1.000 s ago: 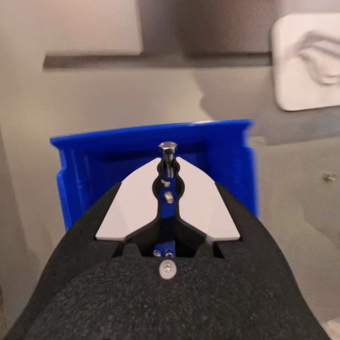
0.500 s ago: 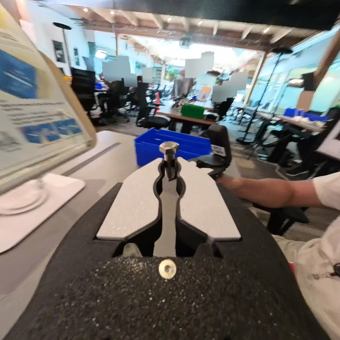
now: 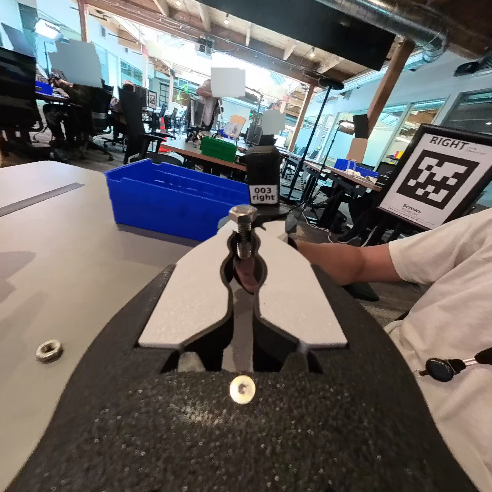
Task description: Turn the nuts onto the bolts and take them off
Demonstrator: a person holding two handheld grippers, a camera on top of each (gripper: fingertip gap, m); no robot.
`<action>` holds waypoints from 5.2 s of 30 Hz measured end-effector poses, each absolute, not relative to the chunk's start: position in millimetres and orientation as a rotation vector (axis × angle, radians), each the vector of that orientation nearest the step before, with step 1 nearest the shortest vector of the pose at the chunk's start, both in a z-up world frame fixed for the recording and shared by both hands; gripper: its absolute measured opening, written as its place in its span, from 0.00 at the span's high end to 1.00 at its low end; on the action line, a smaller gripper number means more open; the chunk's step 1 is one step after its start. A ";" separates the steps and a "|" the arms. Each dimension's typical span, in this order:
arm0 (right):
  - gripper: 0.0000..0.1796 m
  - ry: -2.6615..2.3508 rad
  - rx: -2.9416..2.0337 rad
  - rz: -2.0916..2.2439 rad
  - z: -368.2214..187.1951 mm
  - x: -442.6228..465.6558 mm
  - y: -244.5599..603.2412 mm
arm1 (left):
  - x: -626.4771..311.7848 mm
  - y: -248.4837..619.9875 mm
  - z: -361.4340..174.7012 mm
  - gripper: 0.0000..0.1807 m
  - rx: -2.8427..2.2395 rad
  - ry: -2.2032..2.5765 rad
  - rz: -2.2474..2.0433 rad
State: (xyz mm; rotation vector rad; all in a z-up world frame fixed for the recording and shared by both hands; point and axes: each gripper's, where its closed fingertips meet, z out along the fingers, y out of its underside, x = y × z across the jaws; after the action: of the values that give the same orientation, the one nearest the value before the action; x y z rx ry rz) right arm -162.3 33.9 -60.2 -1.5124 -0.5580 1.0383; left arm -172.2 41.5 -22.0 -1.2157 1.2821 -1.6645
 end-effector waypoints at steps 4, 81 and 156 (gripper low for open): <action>0.85 -0.610 -1.500 1.028 -60.5 -169.3 28.0 | -166.6 28.5 -17.5 0.95 -1.180 1.287 -1.692; 0.95 -0.952 -1.530 1.143 -80.0 -202.8 -10.5 | -188.0 -4.0 -60.5 0.80 -1.437 2.432 -0.640; 0.81 -1.012 -2.342 0.210 -142.9 -123.6 182.3 | -229.9 151.4 -25.7 0.91 -1.406 0.773 -1.221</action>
State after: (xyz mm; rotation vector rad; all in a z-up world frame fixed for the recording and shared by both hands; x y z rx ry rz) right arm -123.6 182.3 -142.9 -2.3418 -1.0118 0.2104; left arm -229.9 151.4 -25.7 -1.4065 0.7733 -1.2215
